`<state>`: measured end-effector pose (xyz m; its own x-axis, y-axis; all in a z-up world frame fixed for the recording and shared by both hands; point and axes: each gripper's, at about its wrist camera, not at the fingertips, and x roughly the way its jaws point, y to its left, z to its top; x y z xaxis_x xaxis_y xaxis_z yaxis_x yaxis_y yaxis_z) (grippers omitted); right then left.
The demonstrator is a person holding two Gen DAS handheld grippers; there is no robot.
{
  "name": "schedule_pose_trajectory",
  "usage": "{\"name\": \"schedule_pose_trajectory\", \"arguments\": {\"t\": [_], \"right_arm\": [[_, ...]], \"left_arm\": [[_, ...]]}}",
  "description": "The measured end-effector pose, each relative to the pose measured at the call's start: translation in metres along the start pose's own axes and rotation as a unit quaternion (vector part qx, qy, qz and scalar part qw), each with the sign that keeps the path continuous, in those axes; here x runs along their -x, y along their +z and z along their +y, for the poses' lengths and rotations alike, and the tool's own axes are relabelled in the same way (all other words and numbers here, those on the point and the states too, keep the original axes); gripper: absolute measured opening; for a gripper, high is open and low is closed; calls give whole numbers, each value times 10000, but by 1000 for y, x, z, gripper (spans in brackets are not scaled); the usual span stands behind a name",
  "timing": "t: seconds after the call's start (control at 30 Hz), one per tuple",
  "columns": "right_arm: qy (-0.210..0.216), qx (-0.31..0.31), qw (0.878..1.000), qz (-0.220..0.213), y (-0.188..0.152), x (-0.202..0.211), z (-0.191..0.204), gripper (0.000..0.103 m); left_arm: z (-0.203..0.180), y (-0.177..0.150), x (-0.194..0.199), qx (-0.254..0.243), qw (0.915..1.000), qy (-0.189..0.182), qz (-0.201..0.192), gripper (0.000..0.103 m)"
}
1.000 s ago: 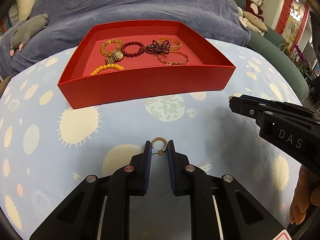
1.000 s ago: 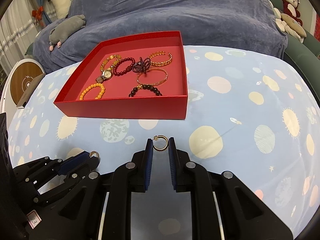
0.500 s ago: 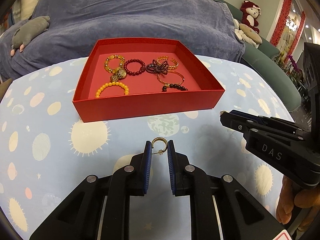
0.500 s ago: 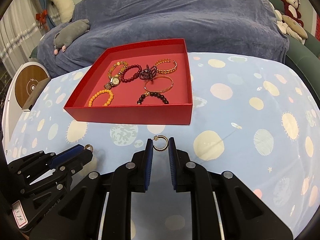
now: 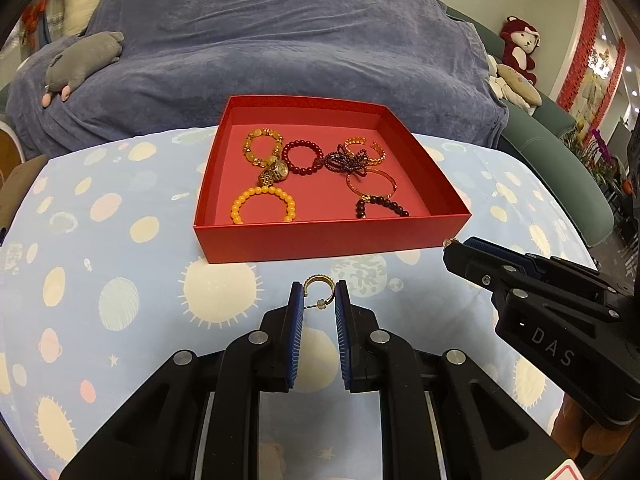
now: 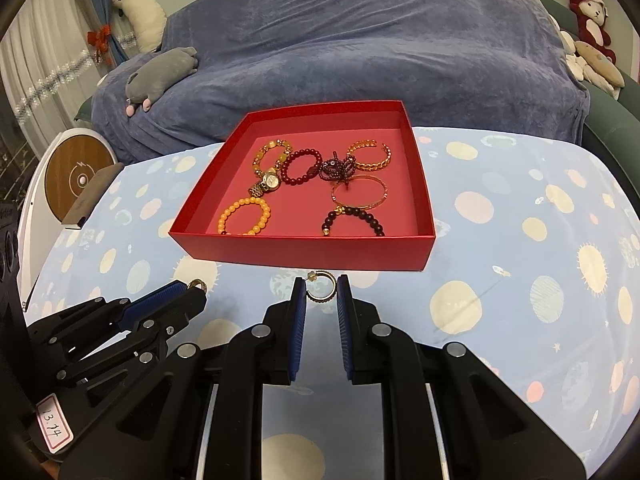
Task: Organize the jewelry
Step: 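Grasp a gold hoop earring with the left tool while the right grasps the other earring, then carry both gold hoop earrings into the red box and open both tools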
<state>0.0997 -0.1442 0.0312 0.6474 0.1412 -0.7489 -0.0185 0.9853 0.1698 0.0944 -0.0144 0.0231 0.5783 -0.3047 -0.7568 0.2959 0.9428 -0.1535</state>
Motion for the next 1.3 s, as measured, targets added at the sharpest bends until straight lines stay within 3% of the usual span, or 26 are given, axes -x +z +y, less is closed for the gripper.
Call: {"name": "schedule_pose_trajectory", "arguments": {"t": [0.73, 1.3], "right_arm": [[23, -182, 9998, -78, 14, 0, 4, 15], [112, -191, 9995, -212, 69, -14, -4, 15]], "left_arm": [[33, 22, 16, 388, 9989, 195, -190, 13], [28, 75, -3, 66, 9991, 298, -310, 13]]}}
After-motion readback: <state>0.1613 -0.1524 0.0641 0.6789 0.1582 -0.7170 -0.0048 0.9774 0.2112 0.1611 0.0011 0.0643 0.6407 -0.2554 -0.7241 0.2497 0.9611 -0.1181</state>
